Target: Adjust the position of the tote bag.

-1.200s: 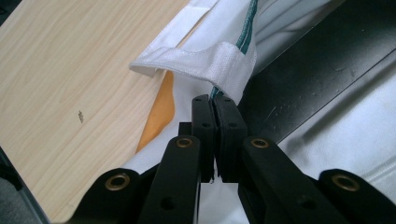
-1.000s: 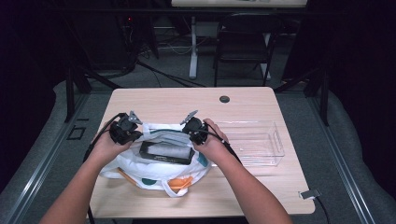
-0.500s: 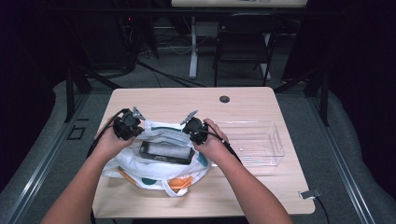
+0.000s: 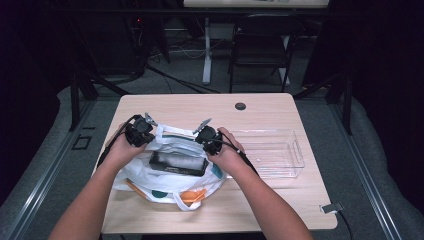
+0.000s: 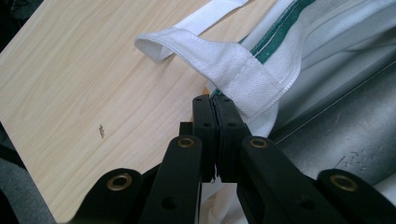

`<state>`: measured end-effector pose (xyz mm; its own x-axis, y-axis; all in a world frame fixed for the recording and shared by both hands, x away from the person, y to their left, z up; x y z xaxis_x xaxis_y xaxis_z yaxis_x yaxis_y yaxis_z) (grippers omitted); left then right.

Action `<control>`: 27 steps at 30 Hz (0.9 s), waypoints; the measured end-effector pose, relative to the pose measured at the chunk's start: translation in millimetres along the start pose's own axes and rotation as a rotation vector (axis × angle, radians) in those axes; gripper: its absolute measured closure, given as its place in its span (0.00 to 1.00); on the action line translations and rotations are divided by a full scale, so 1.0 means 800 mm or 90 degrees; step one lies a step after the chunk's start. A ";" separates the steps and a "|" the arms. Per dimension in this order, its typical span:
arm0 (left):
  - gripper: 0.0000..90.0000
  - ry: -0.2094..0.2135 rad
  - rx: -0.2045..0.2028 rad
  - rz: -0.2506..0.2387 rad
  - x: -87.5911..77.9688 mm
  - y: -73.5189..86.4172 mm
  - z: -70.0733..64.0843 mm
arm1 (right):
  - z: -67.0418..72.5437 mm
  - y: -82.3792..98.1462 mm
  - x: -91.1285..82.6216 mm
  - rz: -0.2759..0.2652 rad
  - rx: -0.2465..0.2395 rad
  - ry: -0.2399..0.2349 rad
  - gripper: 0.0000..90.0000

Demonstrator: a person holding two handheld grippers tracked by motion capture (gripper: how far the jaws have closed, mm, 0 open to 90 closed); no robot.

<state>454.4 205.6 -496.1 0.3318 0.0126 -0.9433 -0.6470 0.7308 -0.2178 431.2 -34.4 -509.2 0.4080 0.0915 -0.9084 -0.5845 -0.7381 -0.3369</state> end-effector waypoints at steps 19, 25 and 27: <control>0.99 0.011 -0.013 0.021 0.027 -0.007 0.006 | 0.003 -0.001 0.003 -0.003 0.002 -0.002 0.93; 0.99 0.020 -0.017 0.027 0.036 -0.006 0.008 | 0.003 -0.002 0.004 -0.003 0.002 -0.003 0.93; 0.99 0.023 -0.021 0.027 0.039 -0.006 0.008 | 0.002 -0.002 0.005 0.002 -0.002 -0.004 0.93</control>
<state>471.9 206.8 -522.8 0.2789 0.0179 -0.9601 -0.6822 0.7074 -0.1850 432.3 -31.6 -512.5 0.4017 0.0929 -0.9110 -0.5839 -0.7404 -0.3330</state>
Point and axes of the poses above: each handheld gripper's, and its own axes: x roughly forward along the jaws, y roughly out of its underside, z roughly to its left, the point moved 2 cm from there along x, roughly forward along the jaws, and after that the axes turned 14 degrees about z, right-handed, at the moved point
